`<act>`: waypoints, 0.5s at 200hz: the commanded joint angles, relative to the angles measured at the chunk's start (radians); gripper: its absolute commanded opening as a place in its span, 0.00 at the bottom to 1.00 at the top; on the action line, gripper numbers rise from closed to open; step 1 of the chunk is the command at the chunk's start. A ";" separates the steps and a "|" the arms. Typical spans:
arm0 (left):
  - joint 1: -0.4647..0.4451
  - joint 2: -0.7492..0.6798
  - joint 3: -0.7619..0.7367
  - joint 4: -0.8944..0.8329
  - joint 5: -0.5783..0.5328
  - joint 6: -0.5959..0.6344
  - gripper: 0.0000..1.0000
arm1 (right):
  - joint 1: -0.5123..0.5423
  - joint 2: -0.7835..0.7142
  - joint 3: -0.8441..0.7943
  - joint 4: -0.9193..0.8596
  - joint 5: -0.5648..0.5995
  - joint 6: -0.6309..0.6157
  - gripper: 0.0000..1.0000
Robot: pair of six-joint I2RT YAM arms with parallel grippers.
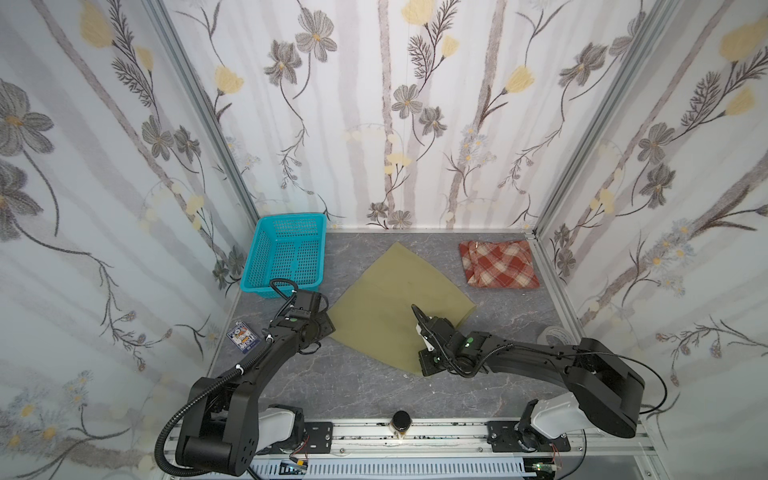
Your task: Fold and stack the skirts
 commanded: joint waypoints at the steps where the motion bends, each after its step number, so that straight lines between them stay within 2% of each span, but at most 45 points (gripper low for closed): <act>1: 0.032 0.043 0.022 -0.023 0.020 0.034 0.65 | -0.002 0.004 0.018 -0.003 0.019 -0.022 0.00; 46: 0.054 0.166 0.077 -0.004 0.056 0.073 0.35 | -0.012 0.031 0.018 0.018 0.001 -0.031 0.00; 100: 0.054 0.249 0.108 0.011 0.050 0.085 0.30 | -0.042 0.041 0.018 0.036 -0.022 -0.025 0.00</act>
